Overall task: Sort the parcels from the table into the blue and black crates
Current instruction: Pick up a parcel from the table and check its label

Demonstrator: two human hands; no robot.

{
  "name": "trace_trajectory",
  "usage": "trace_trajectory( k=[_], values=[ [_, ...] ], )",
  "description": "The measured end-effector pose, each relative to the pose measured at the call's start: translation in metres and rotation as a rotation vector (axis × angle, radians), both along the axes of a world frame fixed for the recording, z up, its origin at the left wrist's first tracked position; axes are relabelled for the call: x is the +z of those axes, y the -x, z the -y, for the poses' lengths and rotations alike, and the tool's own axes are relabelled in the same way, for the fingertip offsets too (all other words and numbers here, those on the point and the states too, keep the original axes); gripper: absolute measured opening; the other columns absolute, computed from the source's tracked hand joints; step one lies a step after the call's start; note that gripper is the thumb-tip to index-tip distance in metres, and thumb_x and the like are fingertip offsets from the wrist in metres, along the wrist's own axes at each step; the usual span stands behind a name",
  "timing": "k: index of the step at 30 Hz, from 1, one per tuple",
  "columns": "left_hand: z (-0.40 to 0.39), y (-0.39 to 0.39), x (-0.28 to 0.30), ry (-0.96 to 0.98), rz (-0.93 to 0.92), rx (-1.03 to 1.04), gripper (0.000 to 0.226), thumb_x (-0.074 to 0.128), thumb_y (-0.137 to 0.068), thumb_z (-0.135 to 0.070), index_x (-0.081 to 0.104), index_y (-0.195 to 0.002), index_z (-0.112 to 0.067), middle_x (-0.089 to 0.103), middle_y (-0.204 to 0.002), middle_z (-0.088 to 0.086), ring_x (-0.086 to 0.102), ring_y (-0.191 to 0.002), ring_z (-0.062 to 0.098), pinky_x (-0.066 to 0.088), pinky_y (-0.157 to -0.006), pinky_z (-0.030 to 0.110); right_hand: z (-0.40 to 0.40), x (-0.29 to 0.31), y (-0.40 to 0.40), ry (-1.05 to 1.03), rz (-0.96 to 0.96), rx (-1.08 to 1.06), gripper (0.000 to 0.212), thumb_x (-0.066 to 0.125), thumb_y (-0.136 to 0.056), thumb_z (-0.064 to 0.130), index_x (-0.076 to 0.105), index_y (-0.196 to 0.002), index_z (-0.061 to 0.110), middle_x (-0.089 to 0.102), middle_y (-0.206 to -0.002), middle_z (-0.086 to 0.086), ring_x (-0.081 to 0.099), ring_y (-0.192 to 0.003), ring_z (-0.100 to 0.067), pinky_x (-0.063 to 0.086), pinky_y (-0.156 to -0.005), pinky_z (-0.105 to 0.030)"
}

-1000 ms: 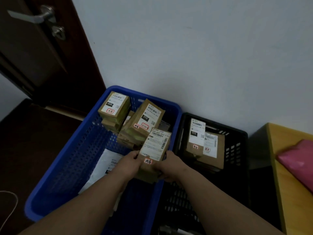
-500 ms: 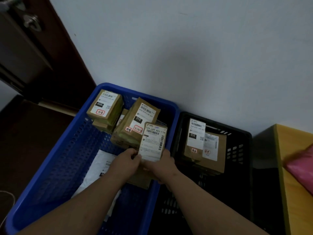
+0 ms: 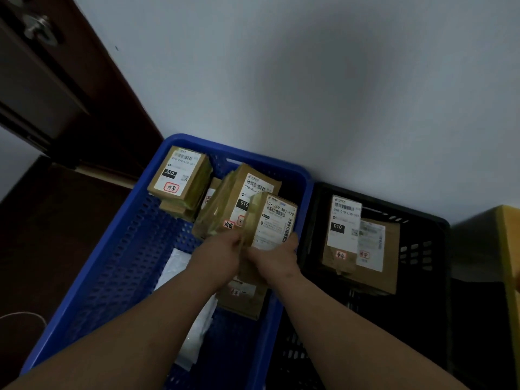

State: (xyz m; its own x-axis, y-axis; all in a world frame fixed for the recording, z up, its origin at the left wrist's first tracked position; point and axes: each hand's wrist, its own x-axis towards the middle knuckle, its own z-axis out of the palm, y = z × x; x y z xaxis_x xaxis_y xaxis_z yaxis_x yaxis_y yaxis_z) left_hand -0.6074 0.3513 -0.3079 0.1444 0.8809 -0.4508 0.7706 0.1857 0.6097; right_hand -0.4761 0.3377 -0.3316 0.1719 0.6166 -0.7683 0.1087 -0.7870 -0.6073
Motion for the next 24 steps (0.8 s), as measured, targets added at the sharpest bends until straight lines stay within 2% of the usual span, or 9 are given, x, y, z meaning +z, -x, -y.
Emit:
trace_trajectory(
  k=[3,6,9,12,14,16,19,21,24],
  values=[
    [-0.017,0.006,-0.009,-0.217,-0.037,-0.095,0.053,0.039,-0.086,-0.029,0.054,-0.136,-0.021,0.061,-0.129,0.008,0.058,-0.115,0.027,0.050,-0.096,0.046,-0.001,-0.004,0.007,-0.011,0.022,0.020,0.135,0.075,-0.044,0.066,-0.005,-0.149,0.037,0.044,-0.137,-0.006,0.053,-0.116,-0.024,0.052,-0.097,-0.046],
    [-0.036,0.011,-0.018,-0.238,-0.059,-0.238,0.045,0.039,-0.098,-0.024,0.045,-0.142,-0.021,0.059,-0.132,0.006,0.057,-0.116,0.023,0.047,-0.099,0.046,0.003,-0.011,0.014,-0.053,0.017,-0.034,0.135,0.077,-0.040,0.070,0.002,-0.148,0.038,0.047,-0.135,-0.003,0.055,-0.114,-0.021,0.052,-0.097,-0.046],
    [-0.043,0.029,-0.024,-0.095,-0.268,-0.377,0.042,0.029,-0.104,-0.036,0.038,-0.145,-0.027,0.045,-0.147,0.000,0.042,-0.133,0.019,0.026,-0.115,0.048,0.009,-0.012,0.020,-0.098,-0.010,-0.127,0.133,0.081,-0.042,0.060,0.005,-0.149,0.038,0.051,-0.131,0.001,0.056,-0.113,-0.018,0.053,-0.096,-0.046],
    [-0.046,0.052,-0.026,-0.073,-0.488,-0.573,0.051,0.026,-0.103,-0.044,0.023,-0.153,-0.031,0.010,-0.163,-0.009,0.010,-0.149,0.012,0.004,-0.119,0.052,0.013,-0.011,0.027,-0.149,-0.016,-0.233,0.121,0.084,-0.057,0.045,0.007,-0.150,0.035,0.054,-0.122,0.008,0.057,-0.109,-0.016,0.053,-0.095,-0.044],
    [-0.047,0.065,-0.026,-0.088,-0.520,-0.568,0.058,0.030,-0.101,-0.048,0.016,-0.155,-0.030,0.001,-0.164,-0.010,0.003,-0.149,0.012,0.003,-0.120,0.052,0.016,-0.011,0.036,-0.176,0.017,-0.264,0.109,0.082,-0.070,0.039,0.007,-0.150,0.035,0.052,-0.121,0.009,0.056,-0.106,-0.013,0.054,-0.089,-0.037],
    [-0.048,0.077,-0.027,-0.120,-0.517,-0.511,0.064,0.036,-0.099,-0.048,0.014,-0.155,-0.028,0.001,-0.164,-0.009,0.001,-0.149,0.012,0.005,-0.121,0.051,0.019,-0.010,0.045,-0.207,0.083,-0.304,0.104,0.080,-0.068,0.045,0.010,-0.146,0.040,0.051,-0.125,0.005,0.057,-0.105,-0.011,0.053,-0.082,-0.032],
    [-0.049,0.092,-0.026,-0.170,-0.474,-0.426,0.067,0.047,-0.096,-0.045,0.018,-0.153,-0.026,0.007,-0.163,-0.007,0.004,-0.149,0.013,0.010,-0.120,0.050,0.026,-0.009,0.053,-0.185,0.186,-0.322,0.114,0.073,-0.057,0.062,0.008,-0.148,0.041,0.048,-0.135,0.001,0.056,-0.113,-0.017,0.055,-0.088,-0.044],
    [-0.049,0.097,-0.028,-0.191,-0.464,-0.415,0.068,0.049,-0.094,-0.045,0.018,-0.153,-0.028,0.008,-0.163,-0.007,0.005,-0.149,0.013,0.012,-0.119,0.050,0.031,-0.011,0.054,-0.123,0.203,-0.271,0.117,0.075,-0.062,0.060,0.002,-0.150,0.037,0.045,-0.137,-0.001,0.054,-0.113,-0.019,0.057,-0.076,-0.036],
    [-0.047,0.098,-0.031,-0.225,-0.490,-0.422,0.070,0.048,-0.094,-0.049,0.012,-0.153,-0.036,0.008,-0.162,-0.006,0.007,-0.148,0.017,0.015,-0.119,0.050,0.033,-0.017,0.054,-0.034,0.211,-0.178,0.116,0.076,-0.076,0.051,-0.008,-0.153,0.031,0.042,-0.134,-0.005,0.050,-0.103,-0.019,0.039,-0.051,-0.019]
  ],
)
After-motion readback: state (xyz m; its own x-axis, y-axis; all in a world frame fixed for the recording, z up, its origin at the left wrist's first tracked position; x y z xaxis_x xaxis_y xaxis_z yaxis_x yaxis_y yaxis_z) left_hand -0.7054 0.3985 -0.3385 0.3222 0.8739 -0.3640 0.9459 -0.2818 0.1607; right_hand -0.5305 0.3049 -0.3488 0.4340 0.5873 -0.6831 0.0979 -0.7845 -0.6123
